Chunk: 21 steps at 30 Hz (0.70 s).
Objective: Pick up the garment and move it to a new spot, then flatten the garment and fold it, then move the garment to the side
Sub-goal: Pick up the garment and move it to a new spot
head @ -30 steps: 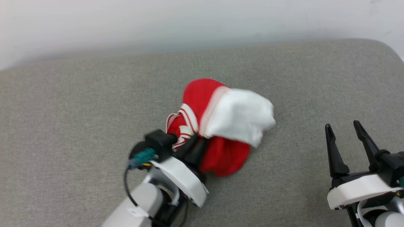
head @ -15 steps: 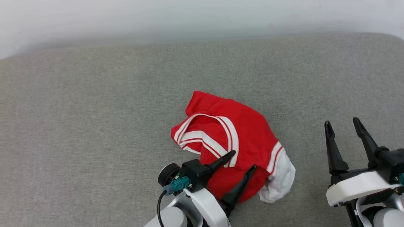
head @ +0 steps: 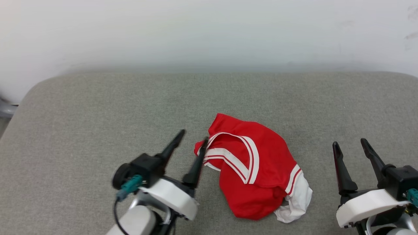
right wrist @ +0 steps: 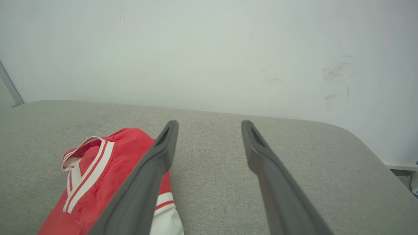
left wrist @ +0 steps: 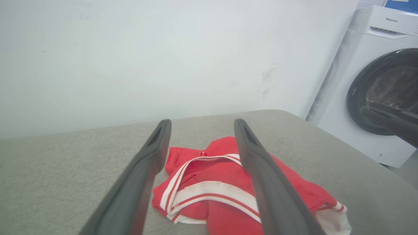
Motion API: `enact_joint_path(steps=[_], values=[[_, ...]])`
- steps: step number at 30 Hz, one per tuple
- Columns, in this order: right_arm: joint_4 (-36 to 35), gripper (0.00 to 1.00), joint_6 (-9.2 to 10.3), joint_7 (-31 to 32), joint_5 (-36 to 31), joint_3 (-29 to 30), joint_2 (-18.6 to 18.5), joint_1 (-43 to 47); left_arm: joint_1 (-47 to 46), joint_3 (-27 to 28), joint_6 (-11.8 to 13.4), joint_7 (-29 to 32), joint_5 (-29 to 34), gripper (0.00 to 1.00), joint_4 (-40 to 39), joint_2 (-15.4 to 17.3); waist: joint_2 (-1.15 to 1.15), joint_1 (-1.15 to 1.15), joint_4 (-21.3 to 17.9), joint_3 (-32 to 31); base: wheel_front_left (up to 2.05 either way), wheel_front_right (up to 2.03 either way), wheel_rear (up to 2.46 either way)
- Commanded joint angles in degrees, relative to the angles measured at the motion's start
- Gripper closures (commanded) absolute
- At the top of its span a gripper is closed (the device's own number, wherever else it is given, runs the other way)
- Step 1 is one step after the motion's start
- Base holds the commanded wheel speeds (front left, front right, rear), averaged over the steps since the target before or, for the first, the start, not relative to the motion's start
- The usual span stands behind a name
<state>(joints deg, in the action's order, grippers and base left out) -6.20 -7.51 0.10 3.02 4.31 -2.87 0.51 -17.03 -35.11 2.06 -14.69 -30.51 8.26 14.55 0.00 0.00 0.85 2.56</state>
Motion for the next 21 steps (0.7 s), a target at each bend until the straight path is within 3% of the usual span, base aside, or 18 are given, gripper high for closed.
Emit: enact_joint_path(steps=[1, 10, 21], values=[[-0.3, 0.0, 0.04, 0.2, 0.2, 0.0, 0.0, 1.0, 1.3, 1.7, 1.1, -0.3, 0.3, 0.0, -0.2, 0.9, 0.0, 0.0, 0.6, -1.0, 0.0, 0.0, 0.0], [-0.9, 0.0, 0.04, 1.2, 0.6, 0.0, 0.0, 3.5, 7.1, 12.3, 5.9, -0.6, 1.5, 0.0, -1.1, 5.6, 0.0, 0.0, 1.4, -3.0, 0.0, 0.0, 0.0], [-1.5, 0.0, 0.04, 1.9, 0.9, -0.4, 0.0, 5.3, 12.6, 17.0, 6.2, -0.6, 2.7, 0.0, -3.0, 6.8, 0.0, 0.0, 1.4, -3.5, 0.0, 0.0, 0.0]])
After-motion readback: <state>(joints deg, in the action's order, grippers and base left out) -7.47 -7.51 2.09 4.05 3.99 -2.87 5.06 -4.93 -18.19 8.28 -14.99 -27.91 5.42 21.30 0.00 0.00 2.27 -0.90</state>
